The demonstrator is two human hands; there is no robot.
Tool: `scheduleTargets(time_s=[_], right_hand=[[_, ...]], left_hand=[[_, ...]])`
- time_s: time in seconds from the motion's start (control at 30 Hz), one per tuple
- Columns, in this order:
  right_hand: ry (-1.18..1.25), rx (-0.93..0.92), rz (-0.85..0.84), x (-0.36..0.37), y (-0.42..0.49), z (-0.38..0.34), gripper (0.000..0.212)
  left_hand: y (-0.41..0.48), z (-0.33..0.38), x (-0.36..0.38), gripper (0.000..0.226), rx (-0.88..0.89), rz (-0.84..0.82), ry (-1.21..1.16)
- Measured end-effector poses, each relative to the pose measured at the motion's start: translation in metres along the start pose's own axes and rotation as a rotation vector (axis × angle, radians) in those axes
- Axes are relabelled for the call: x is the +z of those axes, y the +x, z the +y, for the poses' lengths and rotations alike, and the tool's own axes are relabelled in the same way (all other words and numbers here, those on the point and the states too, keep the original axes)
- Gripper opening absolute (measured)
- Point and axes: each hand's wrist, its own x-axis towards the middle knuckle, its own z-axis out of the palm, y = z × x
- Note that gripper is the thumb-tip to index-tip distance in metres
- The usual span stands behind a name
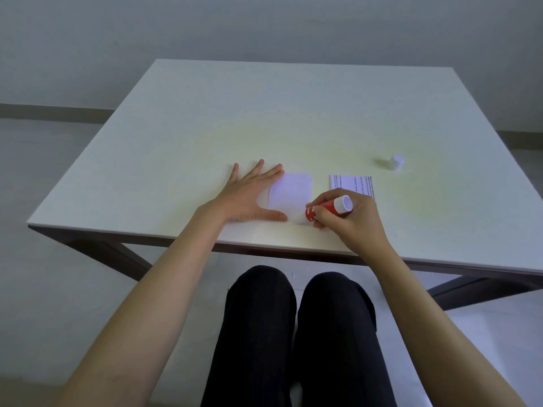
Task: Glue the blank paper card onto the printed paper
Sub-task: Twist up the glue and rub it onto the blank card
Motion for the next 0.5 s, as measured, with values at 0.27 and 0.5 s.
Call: scheduleTargets(time_s=[0.27,0.5], right_hand=[[-0.006,0.063,0.162,-0.004,0.02,-0.004,0.004],[0.007,0.036,0.095,-0.009,0.001,0.003,0.005]], left_hand=[[-0.001,0.001,-0.002,0.103,-0.01,-0.014,-0.01],[-0.002,0.003,-0.002,0.104,-0.02,-0.015,-0.018]])
